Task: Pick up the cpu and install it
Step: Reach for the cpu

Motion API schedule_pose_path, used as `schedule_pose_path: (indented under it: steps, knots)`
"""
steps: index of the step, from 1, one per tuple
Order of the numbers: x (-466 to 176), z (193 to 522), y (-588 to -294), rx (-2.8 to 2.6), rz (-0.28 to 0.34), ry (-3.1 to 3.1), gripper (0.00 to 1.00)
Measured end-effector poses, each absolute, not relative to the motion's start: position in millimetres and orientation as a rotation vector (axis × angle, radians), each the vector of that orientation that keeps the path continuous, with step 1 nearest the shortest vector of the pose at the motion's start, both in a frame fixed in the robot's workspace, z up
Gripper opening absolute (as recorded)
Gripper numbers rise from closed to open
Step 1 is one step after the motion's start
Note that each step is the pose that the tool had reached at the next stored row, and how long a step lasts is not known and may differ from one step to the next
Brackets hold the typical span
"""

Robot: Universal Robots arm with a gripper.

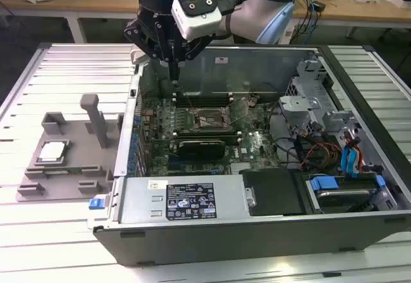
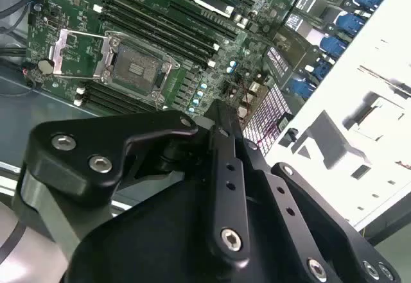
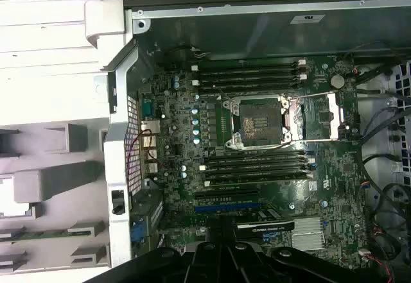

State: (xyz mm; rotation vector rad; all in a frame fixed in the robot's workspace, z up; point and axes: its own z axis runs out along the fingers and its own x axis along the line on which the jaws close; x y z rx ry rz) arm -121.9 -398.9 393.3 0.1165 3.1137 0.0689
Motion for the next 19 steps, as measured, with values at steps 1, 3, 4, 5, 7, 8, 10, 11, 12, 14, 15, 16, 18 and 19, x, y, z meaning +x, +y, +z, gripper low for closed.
schedule_pose_path:
  steps: [1, 3, 4, 5, 7, 8, 10, 11, 12, 14, 15, 16, 18, 19]
  knots:
    - [-121.9, 393.3, -398.8, 0.117, 0.069, 3.114, 0.11]
    - [-121.9, 393.3, -398.8, 0.117, 0.069, 3.114, 0.11]
    - [-121.9, 393.3, -398.8, 0.117, 0.069, 3.114, 0.11]
    - [-122.0, 393.3, -398.8, 0.116, 0.069, 3.114, 0.11]
    - [-123.0, 393.3, -398.8, 0.117, 0.069, 3.114, 0.11]
    - [-124.1, 393.3, -398.8, 0.117, 0.069, 3.114, 0.11]
    - [-125.8, 393.3, -398.8, 0.117, 0.069, 3.114, 0.11]
    - [-126.6, 393.3, -398.8, 0.116, 0.069, 3.114, 0.11]
    - [-127.0, 393.3, -398.8, 0.117, 0.069, 3.114, 0.11]
    - [-127.4, 393.3, -398.8, 0.117, 0.069, 3.114, 0.11]
    - [-127.6, 393.3, -398.8, 0.117, 0.069, 3.114, 0.11]
    - [-127.8, 393.3, -398.8, 0.117, 0.069, 3.114, 0.11]
    - [-128.2, 393.3, -398.8, 0.117, 0.069, 3.114, 0.11]
    - [-128.6, 393.3, -398.8, 0.117, 0.069, 3.114, 0.11]
